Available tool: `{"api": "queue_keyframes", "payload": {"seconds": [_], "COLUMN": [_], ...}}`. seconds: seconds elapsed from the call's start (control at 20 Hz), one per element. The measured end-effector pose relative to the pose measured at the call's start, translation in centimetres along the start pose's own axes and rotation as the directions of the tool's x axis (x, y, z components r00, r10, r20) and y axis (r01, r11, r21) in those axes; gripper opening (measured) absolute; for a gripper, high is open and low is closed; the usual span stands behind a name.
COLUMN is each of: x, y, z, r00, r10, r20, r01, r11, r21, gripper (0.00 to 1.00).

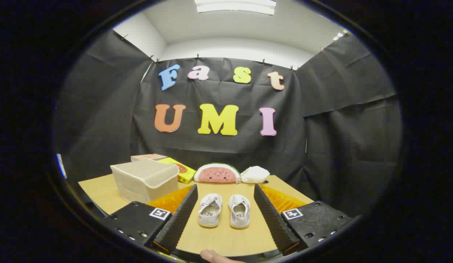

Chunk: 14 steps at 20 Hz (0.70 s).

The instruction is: Open the storage box then place both shoes into the box .Put the left shoe in first, then the right shoe, with the right side of both shoes facing outward in a uniform manner.

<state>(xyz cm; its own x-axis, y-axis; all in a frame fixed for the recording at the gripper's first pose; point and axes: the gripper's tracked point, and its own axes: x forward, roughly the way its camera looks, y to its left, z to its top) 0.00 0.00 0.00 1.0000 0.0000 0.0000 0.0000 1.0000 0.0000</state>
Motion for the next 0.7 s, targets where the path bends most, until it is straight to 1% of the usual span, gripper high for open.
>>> {"api": "queue_keyframes", "payload": {"seconds": [0.15, 0.45, 0.7], "x": [-0.1, -0.4, 0.1], "y": [0.7, 1.0, 0.9], "z": [-0.3, -0.2, -1.3], "r00": [1.0, 0.999, 0.999], "r10": [0.027, 0.045, 0.035], "r20": [-0.008, 0.003, -0.015], "r01": [-0.027, -0.045, -0.035], "r11": [0.999, 0.999, 0.999], "r21": [0.024, 0.01, 0.007], "gripper": [0.95, 0.95, 0.95]}}
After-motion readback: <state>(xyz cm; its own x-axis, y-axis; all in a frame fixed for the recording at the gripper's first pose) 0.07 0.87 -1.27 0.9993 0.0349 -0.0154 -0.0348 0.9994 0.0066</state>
